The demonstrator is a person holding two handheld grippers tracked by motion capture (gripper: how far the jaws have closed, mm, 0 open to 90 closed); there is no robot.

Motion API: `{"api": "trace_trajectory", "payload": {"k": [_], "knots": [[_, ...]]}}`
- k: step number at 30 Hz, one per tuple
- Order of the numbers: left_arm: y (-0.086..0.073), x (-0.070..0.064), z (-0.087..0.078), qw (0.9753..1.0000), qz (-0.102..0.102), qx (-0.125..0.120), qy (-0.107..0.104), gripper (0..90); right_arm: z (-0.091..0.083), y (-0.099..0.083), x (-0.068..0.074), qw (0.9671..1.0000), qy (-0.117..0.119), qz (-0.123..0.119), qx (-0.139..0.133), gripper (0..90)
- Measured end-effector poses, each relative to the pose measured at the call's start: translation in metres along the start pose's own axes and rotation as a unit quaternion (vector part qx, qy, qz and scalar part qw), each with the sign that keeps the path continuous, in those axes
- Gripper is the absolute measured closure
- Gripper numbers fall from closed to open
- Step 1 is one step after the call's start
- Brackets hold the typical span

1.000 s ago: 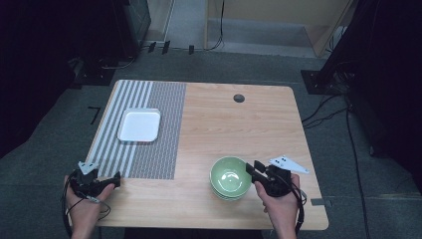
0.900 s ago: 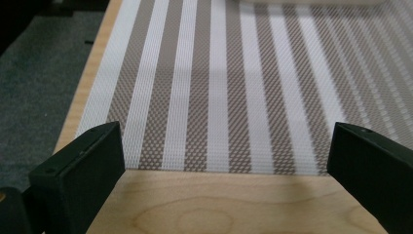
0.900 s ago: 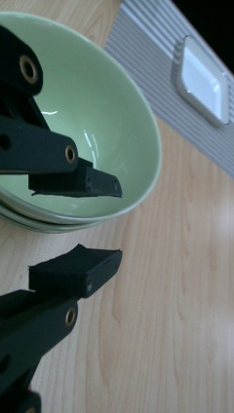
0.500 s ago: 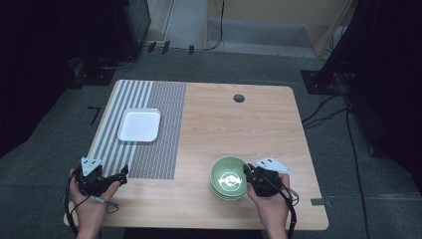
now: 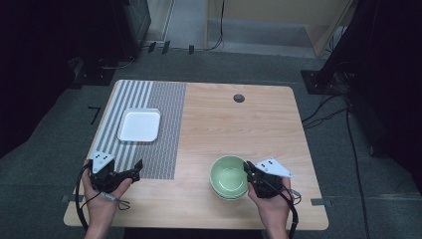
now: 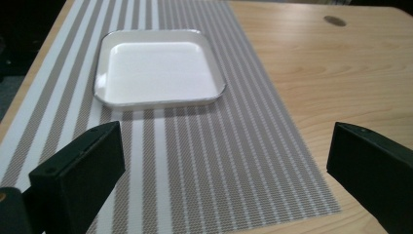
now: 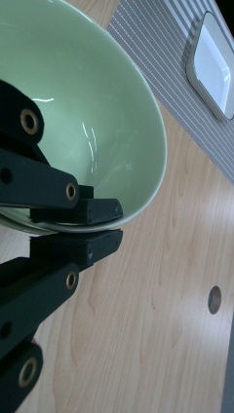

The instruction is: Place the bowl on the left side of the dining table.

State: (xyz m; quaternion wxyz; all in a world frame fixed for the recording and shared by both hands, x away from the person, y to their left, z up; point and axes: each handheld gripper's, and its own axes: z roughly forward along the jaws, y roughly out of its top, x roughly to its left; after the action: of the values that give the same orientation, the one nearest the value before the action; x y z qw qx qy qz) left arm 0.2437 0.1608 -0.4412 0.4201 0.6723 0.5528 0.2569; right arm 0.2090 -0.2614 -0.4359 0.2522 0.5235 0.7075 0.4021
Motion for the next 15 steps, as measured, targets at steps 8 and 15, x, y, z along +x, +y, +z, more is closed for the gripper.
{"api": "trace_trajectory", "payload": {"k": [8, 15], "knots": [[0.019, -0.029, 0.001, 0.9993, 0.011, -0.019, -0.032, 0.0, -0.004, 0.009, 0.001, 0.999, 0.002, 0.013, 0.043, 80.7], [0.024, -0.047, 0.005, 0.9984, 0.017, -0.023, -0.05, 0.0, 0.003, 0.009, 0.006, 0.9969, -0.019, 0.008, 0.076, 74.2]]}}
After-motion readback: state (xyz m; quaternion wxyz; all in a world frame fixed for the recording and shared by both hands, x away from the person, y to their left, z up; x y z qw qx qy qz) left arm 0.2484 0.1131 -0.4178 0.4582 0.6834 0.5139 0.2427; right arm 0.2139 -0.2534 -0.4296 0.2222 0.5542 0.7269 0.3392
